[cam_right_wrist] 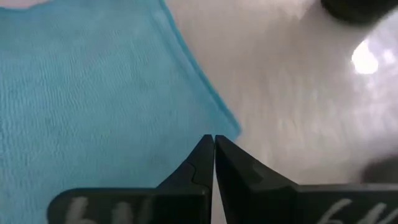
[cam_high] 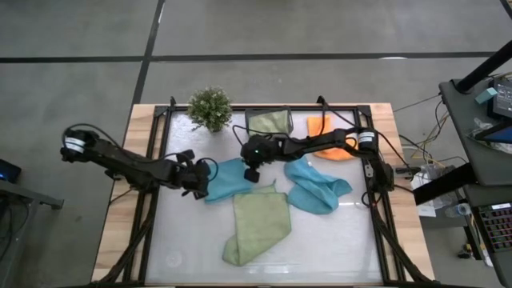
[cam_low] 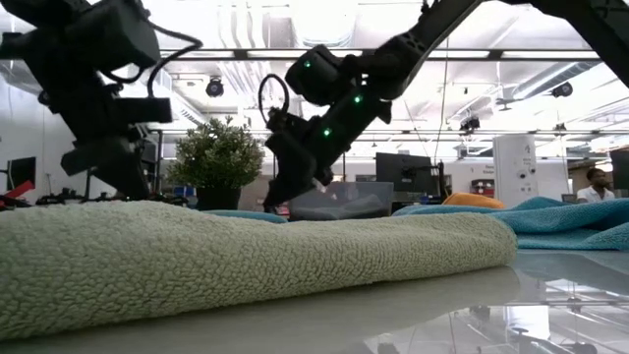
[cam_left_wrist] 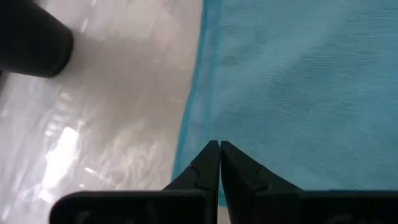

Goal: Fold microfiber towels
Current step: Fold the left blue towel

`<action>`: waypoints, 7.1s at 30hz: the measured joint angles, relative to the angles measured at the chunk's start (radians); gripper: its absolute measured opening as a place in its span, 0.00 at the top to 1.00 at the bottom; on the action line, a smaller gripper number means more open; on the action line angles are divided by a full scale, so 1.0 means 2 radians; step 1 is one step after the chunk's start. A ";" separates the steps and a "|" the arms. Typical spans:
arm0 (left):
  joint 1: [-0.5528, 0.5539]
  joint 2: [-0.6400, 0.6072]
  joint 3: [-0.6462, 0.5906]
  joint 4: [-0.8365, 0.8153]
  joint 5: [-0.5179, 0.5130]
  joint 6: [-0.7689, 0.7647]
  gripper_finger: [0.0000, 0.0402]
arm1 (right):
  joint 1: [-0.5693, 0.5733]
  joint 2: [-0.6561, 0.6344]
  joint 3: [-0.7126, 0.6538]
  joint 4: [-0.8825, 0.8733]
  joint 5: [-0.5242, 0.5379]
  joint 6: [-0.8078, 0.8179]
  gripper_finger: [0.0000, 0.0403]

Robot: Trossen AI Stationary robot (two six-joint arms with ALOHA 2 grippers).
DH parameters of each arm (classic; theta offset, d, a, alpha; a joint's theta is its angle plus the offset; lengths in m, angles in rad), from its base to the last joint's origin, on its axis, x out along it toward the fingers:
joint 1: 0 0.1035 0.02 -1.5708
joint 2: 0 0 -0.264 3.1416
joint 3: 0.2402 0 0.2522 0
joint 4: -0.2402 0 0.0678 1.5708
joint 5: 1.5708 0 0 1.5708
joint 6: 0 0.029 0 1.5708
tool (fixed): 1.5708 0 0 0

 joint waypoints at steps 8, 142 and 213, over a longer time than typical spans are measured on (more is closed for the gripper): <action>-0.018 -0.009 -0.007 0.001 0.003 -0.026 1.00 | 0.002 -0.002 0.006 -0.028 -0.066 0.096 0.89; -0.012 0.025 -0.016 0.094 0.057 -0.402 0.85 | 0.001 0.045 0.071 -0.109 -0.134 0.183 0.98; 0.025 0.238 -0.068 0.531 -0.055 -0.114 0.82 | 0.038 0.164 0.479 -0.545 0.061 0.079 0.97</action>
